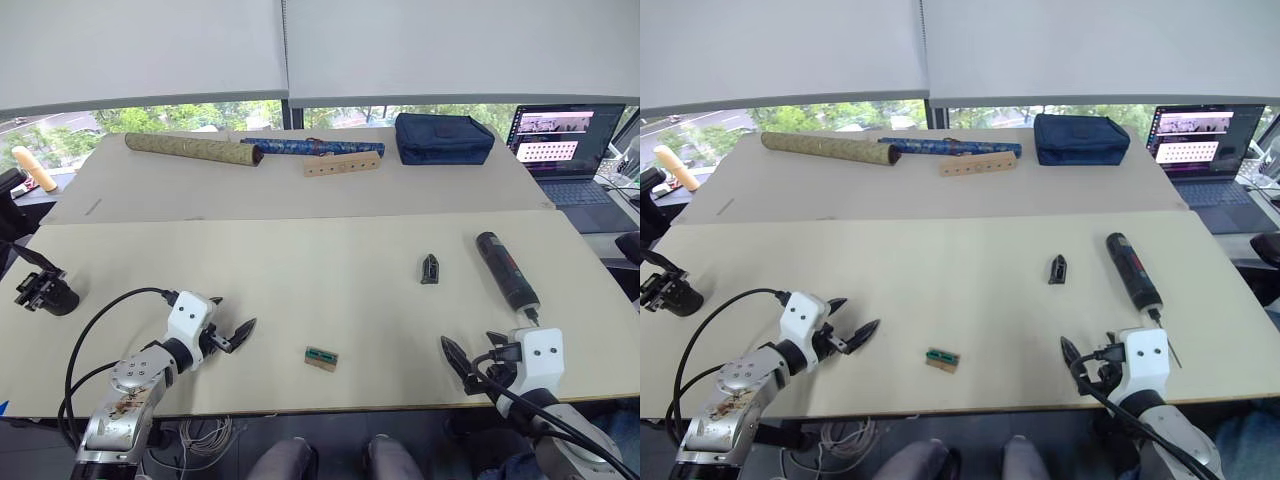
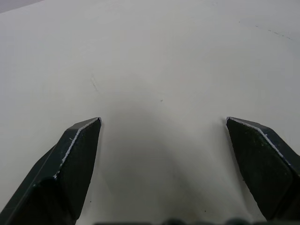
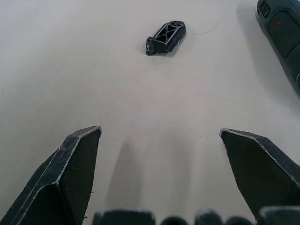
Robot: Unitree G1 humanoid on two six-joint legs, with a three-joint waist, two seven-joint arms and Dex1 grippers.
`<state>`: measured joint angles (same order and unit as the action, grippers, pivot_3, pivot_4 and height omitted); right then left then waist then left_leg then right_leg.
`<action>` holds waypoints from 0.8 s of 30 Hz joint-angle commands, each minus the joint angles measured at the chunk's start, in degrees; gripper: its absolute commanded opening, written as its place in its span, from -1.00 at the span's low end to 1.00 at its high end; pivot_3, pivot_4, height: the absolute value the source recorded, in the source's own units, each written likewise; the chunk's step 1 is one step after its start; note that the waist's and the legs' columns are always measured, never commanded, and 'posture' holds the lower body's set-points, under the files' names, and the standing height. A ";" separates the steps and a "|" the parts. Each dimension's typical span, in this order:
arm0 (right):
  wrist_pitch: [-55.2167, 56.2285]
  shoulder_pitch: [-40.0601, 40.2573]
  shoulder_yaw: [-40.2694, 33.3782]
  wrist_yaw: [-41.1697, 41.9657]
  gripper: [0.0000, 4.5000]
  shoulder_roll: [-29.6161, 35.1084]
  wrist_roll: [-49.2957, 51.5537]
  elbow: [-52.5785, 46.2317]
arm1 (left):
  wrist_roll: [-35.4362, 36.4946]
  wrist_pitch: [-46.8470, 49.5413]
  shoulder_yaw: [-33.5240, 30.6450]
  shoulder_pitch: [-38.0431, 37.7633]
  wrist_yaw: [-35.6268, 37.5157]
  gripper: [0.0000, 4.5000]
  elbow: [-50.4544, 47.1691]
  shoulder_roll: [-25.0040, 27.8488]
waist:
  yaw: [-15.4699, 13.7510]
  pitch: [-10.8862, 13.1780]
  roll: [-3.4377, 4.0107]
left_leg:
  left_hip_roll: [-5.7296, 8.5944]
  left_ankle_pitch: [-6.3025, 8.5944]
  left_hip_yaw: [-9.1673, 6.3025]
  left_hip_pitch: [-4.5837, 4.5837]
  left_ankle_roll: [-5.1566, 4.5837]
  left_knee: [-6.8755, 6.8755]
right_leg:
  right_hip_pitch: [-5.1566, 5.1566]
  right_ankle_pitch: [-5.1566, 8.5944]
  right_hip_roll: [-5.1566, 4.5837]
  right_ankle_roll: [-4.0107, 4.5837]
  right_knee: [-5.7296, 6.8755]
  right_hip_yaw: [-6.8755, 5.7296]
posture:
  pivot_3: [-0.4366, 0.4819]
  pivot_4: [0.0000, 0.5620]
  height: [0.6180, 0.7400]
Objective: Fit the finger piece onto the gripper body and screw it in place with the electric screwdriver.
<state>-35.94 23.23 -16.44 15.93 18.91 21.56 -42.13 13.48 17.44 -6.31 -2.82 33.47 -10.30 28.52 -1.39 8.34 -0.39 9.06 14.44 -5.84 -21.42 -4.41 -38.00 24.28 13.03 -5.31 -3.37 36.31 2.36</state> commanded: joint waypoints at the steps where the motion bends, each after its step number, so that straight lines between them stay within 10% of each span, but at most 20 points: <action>1: 0.96 -2.17 -1.28 1.12 0.99 2.01 0.45 -0.37 | 0.27 0.07 -1.34 0.75 -2.06 1.00 -1.81 -0.78 | 0.01 0.00 0.00 | 0.00 0.00 0.00 0.00 0.00 0.00 | 0.00 0.00 0.00 0.00 0.00 0.00 | -0.05 -0.47 1.00; 10: -1.72 -30.59 4.45 21.75 0.99 17.61 11.96 8.98 | 2.42 2.36 -16.82 -5.54 -13.31 1.00 -0.90 -3.86 | 0.91 0.05 -0.13 | -0.41 0.11 0.13 0.06 0.12 0.00 | -0.04 -0.15 0.16 0.12 -0.23 -0.13 | -0.05 -0.47 1.00; 24: -8.09 -51.05 18.29 28.05 0.99 15.34 18.63 11.92 | 2.14 -4.69 -28.64 6.47 -19.57 1.00 26.52 2.93 | -0.06 -0.01 -0.30 | -0.64 0.32 0.18 -0.04 0.10 0.00 | 0.08 -0.28 0.14 0.42 -0.42 -0.53 | -0.05 -0.47 1.00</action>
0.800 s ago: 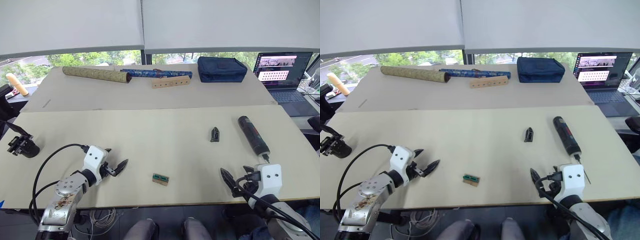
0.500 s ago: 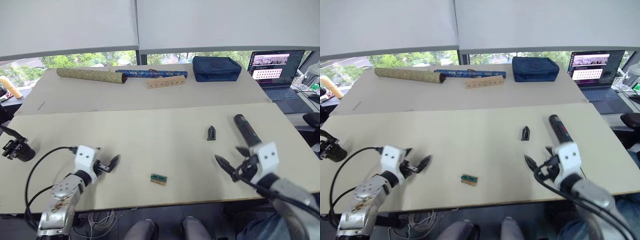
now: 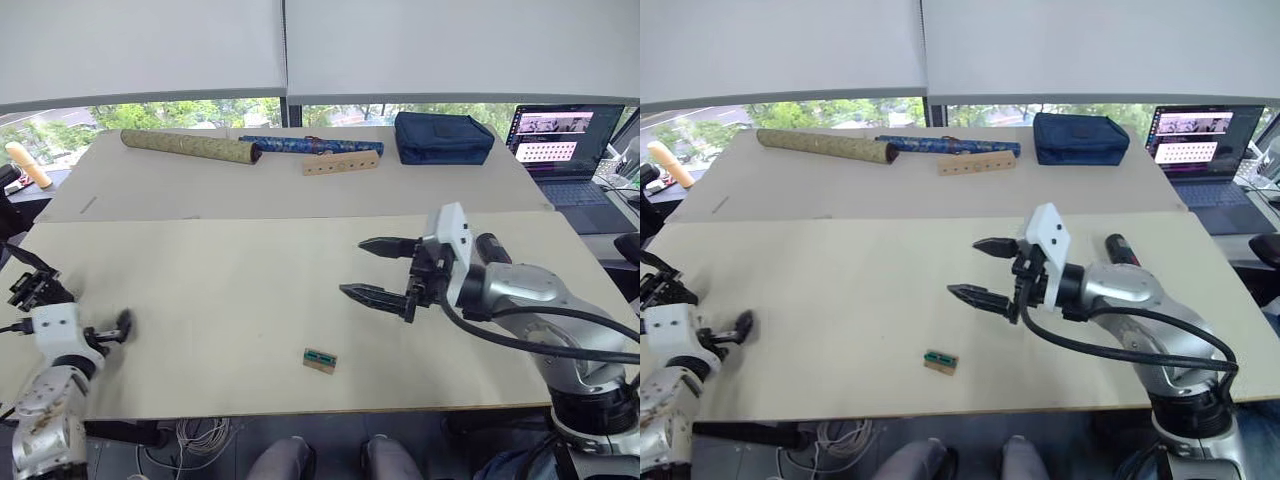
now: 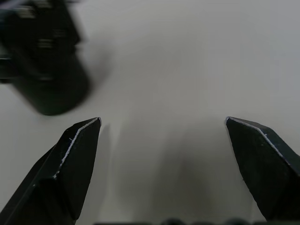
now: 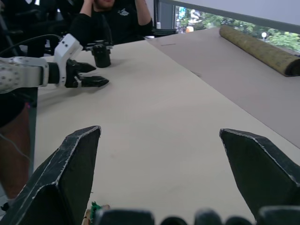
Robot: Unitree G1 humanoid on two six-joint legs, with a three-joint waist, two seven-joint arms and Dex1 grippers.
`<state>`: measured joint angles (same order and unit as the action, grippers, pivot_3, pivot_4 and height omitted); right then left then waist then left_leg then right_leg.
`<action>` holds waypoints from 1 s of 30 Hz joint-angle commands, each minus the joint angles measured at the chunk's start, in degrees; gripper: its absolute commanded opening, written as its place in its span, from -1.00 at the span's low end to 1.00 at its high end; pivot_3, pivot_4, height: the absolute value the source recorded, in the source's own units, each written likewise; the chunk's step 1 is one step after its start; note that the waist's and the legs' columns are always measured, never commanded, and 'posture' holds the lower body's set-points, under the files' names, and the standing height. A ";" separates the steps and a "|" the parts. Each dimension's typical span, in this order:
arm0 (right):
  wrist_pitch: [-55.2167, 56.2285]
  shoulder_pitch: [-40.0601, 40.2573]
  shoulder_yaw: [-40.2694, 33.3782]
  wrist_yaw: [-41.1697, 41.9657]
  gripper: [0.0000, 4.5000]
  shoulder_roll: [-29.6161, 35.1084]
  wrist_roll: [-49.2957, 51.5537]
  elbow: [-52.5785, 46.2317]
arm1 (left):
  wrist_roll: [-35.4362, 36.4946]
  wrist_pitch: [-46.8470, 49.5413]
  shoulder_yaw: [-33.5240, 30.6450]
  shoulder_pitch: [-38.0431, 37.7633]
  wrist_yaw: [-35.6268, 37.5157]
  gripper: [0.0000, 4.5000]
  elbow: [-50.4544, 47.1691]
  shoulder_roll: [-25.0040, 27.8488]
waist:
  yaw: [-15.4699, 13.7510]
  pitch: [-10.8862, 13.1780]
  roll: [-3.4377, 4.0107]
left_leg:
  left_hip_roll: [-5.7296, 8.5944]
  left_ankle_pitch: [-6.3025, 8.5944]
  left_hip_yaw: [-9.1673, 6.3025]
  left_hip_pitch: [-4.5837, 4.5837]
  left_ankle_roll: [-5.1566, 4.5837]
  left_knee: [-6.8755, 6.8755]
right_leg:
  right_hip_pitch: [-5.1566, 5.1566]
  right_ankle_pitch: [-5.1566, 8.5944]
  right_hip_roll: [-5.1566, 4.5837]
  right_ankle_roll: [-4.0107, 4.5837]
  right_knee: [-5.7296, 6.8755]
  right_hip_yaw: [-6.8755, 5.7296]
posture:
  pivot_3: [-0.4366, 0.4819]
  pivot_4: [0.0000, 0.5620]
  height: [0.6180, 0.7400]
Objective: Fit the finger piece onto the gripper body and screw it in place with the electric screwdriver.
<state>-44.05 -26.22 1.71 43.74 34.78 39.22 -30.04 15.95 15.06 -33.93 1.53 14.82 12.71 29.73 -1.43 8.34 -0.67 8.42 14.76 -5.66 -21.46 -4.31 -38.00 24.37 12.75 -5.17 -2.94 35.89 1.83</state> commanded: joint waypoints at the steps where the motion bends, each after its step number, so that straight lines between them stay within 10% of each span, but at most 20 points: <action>1: 0.01 -1.71 0.26 0.23 0.99 -0.59 0.95 -0.13 | -0.33 -2.77 -1.00 2.68 -0.86 1.00 4.55 2.09 | -0.04 -0.02 -0.03 | 0.01 -0.09 0.00 0.00 0.16 0.00 | 0.00 0.00 -0.01 0.00 0.00 -0.01 | -0.05 -0.47 1.00; 16: 1.01 -2.29 1.77 -0.54 0.99 -1.13 -0.59 0.51 | -2.84 -7.68 -3.11 9.35 -14.20 1.00 17.53 6.14 | 0.76 -0.08 -0.14 | -0.05 -0.13 0.02 -0.06 0.27 0.00 | 0.07 -0.02 -0.02 0.03 0.18 0.04 | -0.05 -0.47 1.00; 30: -0.75 -0.97 0.33 -2.39 0.99 -1.30 0.49 -0.65 | -4.12 -15.51 1.56 24.86 -11.68 1.00 42.15 13.16 | 0.91 -0.26 -0.55 | -0.01 -0.31 0.06 -0.40 0.20 0.00 | 0.63 -0.07 -0.05 0.06 0.27 -0.13 | -0.05 -0.47 1.00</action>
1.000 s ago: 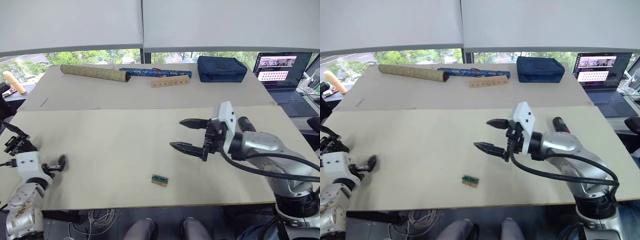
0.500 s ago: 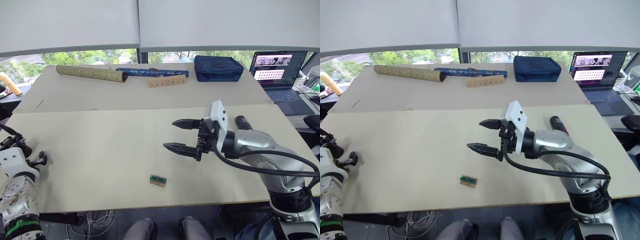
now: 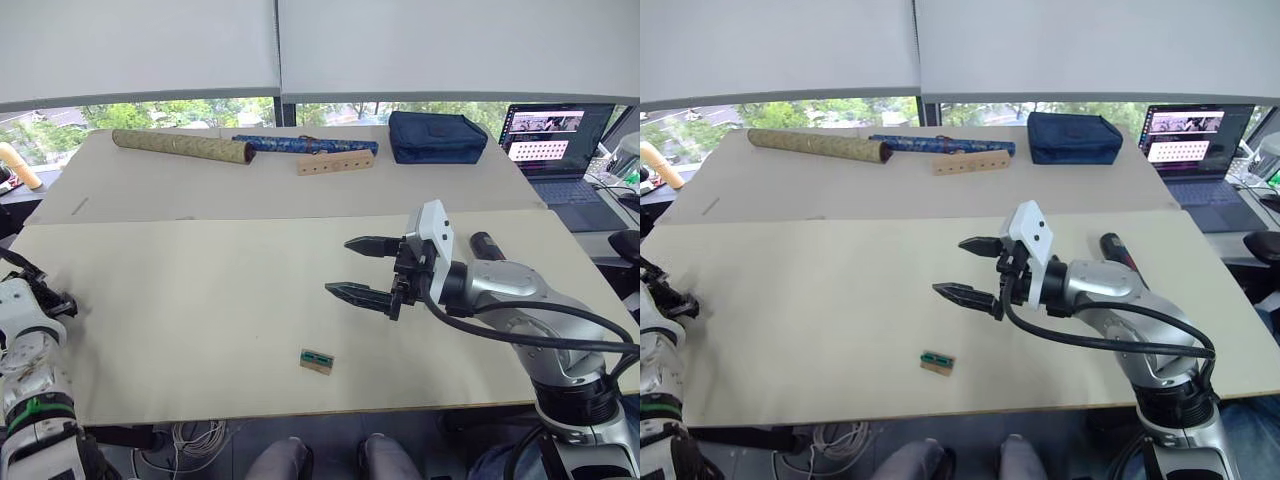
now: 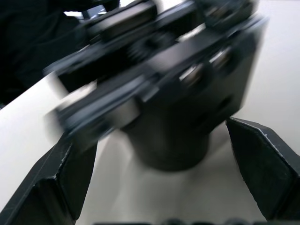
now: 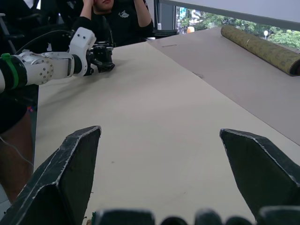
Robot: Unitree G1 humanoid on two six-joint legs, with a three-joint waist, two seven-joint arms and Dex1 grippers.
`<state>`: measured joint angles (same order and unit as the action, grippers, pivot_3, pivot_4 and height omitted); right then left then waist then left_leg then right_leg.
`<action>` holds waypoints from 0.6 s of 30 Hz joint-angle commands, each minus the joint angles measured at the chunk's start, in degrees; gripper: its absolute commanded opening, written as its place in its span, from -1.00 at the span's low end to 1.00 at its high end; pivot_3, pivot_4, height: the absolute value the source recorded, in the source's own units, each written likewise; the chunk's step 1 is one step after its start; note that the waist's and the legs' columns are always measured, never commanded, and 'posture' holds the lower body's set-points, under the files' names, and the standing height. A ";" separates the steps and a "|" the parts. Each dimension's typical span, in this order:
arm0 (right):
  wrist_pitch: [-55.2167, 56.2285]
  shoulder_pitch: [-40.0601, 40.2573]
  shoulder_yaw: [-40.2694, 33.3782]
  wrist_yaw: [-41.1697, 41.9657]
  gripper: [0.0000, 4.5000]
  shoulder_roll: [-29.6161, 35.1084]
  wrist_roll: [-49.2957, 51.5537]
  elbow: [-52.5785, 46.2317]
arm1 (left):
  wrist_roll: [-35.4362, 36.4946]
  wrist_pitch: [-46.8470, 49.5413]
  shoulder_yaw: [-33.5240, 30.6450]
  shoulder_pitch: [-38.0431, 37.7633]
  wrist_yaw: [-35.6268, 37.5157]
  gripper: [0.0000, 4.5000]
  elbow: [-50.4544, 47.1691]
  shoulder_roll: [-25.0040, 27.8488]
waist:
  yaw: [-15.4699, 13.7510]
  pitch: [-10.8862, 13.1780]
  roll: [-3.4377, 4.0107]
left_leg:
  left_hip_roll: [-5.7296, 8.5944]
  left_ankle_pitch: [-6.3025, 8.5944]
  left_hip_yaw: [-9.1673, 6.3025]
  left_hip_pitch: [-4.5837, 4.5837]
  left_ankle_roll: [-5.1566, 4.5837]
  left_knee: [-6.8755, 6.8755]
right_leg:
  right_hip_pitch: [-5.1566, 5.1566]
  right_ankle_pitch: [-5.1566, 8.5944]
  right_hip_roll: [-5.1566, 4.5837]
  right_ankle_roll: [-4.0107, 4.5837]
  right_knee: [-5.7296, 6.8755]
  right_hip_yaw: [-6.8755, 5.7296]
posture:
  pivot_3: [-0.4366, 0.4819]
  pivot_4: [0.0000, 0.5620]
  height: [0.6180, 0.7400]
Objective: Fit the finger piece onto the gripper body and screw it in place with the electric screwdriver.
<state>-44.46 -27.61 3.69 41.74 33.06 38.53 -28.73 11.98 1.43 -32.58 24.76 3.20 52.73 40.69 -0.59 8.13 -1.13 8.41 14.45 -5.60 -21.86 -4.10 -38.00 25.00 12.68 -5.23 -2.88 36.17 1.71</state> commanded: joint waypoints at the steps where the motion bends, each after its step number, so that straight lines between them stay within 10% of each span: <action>1: -0.43 0.63 -1.74 -0.50 0.99 0.46 1.30 -2.14 | -0.17 -2.23 0.38 2.14 -0.01 1.00 2.92 2.41 | 0.09 -0.08 -0.12 | 0.00 -0.04 0.00 -0.15 -0.01 0.00 | 0.13 -0.01 -0.01 0.00 0.03 -0.01 | -0.05 -0.47 1.00; 6: 0.17 0.84 -1.70 -0.80 1.00 0.41 1.14 -2.71 | 0.25 -3.72 0.41 3.44 -0.35 0.68 5.24 2.40 | 0.07 -0.08 -0.12 | -0.01 -0.17 0.00 -0.28 -0.13 0.00 | 0.16 -0.05 -0.04 0.07 0.06 -0.10 | -0.05 -0.47 1.00; 9: 0.40 0.28 -2.00 -1.44 1.00 -0.22 1.25 -2.80 | 0.12 -3.91 1.10 2.15 0.48 0.10 4.57 1.71 | 0.01 -0.09 -0.14 | -0.01 -0.19 -0.01 -0.27 -0.10 -0.01 | 0.15 -0.05 -0.04 0.07 0.06 -0.11 | -0.05 -0.47 1.00; 12: 0.61 0.26 -2.00 -1.53 1.00 -0.22 1.25 -3.50 | 1.30 -3.51 1.63 -0.34 2.40 0.06 -1.56 -0.62 | 0.08 -0.09 -0.15 | -0.01 -0.19 0.00 -0.24 -0.09 -0.01 | 0.15 -0.06 -0.06 0.09 0.04 -0.08 | -0.05 -0.47 1.00; 18: 1.81 2.35 -2.77 -0.98 1.00 1.35 0.22 -5.34 | 5.45 9.40 13.07 -13.10 4.82 0.06 -44.49 -12.77 | -0.98 -0.10 -0.15 | 0.00 -0.13 -0.06 -0.44 -0.19 -0.18 | 0.15 -0.12 -0.11 0.07 0.03 -0.03 | -0.05 -0.47 1.00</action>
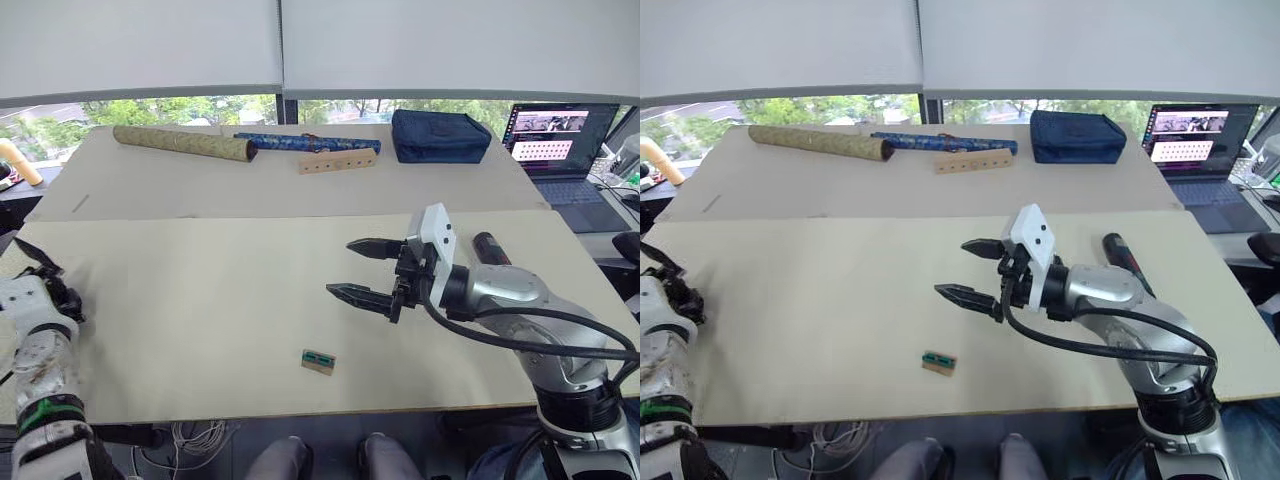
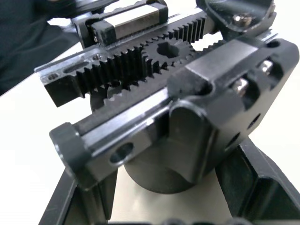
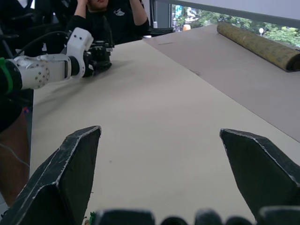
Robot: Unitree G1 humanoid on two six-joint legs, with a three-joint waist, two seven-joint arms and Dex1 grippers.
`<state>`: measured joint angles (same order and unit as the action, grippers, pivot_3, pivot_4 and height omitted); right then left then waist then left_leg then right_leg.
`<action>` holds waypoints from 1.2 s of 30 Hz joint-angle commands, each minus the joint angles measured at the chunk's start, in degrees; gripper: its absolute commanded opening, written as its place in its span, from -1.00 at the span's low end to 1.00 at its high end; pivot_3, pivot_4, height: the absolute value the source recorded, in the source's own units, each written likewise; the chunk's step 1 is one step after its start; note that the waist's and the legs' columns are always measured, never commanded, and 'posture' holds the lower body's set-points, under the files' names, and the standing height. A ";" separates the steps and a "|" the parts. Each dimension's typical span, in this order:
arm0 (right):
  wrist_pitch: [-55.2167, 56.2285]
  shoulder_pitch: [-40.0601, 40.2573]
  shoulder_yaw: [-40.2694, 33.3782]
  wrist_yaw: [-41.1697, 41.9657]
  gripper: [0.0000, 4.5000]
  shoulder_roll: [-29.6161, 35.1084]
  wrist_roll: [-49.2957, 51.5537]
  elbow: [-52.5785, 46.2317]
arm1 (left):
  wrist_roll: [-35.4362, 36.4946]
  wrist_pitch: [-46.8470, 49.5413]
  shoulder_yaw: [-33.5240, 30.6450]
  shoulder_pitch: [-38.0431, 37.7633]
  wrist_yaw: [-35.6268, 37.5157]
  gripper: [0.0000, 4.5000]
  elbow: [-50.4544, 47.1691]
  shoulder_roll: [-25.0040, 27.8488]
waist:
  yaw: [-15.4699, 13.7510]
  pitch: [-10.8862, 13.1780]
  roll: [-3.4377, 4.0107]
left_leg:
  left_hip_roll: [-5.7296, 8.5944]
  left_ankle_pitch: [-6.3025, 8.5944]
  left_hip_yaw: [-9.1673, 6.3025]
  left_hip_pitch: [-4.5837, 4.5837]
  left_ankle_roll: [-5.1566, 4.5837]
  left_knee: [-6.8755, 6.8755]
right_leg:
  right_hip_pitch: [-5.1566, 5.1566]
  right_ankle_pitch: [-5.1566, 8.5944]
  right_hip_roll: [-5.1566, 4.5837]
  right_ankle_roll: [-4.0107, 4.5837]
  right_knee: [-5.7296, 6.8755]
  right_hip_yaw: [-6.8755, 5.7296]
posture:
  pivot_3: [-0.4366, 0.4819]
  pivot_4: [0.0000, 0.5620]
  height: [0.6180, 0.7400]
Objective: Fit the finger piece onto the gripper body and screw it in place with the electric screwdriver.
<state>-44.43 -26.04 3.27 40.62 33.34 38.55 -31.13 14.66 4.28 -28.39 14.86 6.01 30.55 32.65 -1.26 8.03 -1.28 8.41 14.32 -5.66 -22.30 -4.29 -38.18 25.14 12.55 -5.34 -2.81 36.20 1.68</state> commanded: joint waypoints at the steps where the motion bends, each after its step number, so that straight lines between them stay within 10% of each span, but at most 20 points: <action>1: 2.25 1.89 -2.94 0.20 1.00 1.58 0.08 -3.88 | 3.72 10.32 14.81 -5.59 3.22 0.06 -33.28 -6.72 | -0.81 0.00 0.00 | 0.03 0.04 0.00 -0.04 -0.03 -0.10 | -0.03 -0.01 -0.01 -0.01 0.01 0.04 | -0.05 -0.47 1.00; 7: 5.99 10.14 -3.92 -2.51 1.00 1.86 -3.05 -9.40 | 0.34 23.63 34.97 -4.17 6.86 0.06 -55.08 -10.19 | -0.69 0.01 -0.04 | 0.79 0.40 0.08 -0.66 -0.30 -0.88 | -0.07 -0.28 -0.06 -0.14 -0.08 0.28 | -0.05 -0.47 1.00; 20: 8.96 21.80 -7.87 -9.77 1.00 0.59 -7.44 -11.91 | -11.56 15.08 45.66 2.61 6.42 0.06 -34.08 -21.19 | 0.44 -0.01 -0.02 | 0.45 0.18 0.04 0.04 0.01 -0.54 | 0.06 -0.29 0.07 -0.19 0.07 0.25 | -0.05 -0.47 1.00; 26: 9.52 23.50 -8.61 -10.91 1.00 0.37 -7.76 -12.37 | -7.87 18.81 42.00 -1.07 12.67 0.98 -37.85 -17.39 | 0.42 -0.02 -0.01 | 0.54 0.24 0.06 0.07 -0.04 -0.56 | 0.01 -0.29 0.04 -0.19 0.02 0.28 | -0.05 -0.47 1.00; 36: 9.20 23.55 -8.47 -10.93 1.00 -0.03 -7.03 -12.75 | -0.56 10.23 39.79 7.02 45.56 0.98 -25.97 -2.74 | -0.19 0.00 0.09 | 0.59 0.26 0.04 0.18 0.04 -0.59 | 0.03 -0.28 0.08 -0.18 0.00 0.07 | -0.05 -0.47 1.00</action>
<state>-36.65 -1.91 -3.80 29.63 33.24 30.67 -41.78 13.52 19.64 10.95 19.80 45.31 1.78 29.49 -1.44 8.03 -1.19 9.03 14.60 -5.64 -22.06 -4.22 -38.78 25.16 12.27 -5.25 -2.98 36.16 1.70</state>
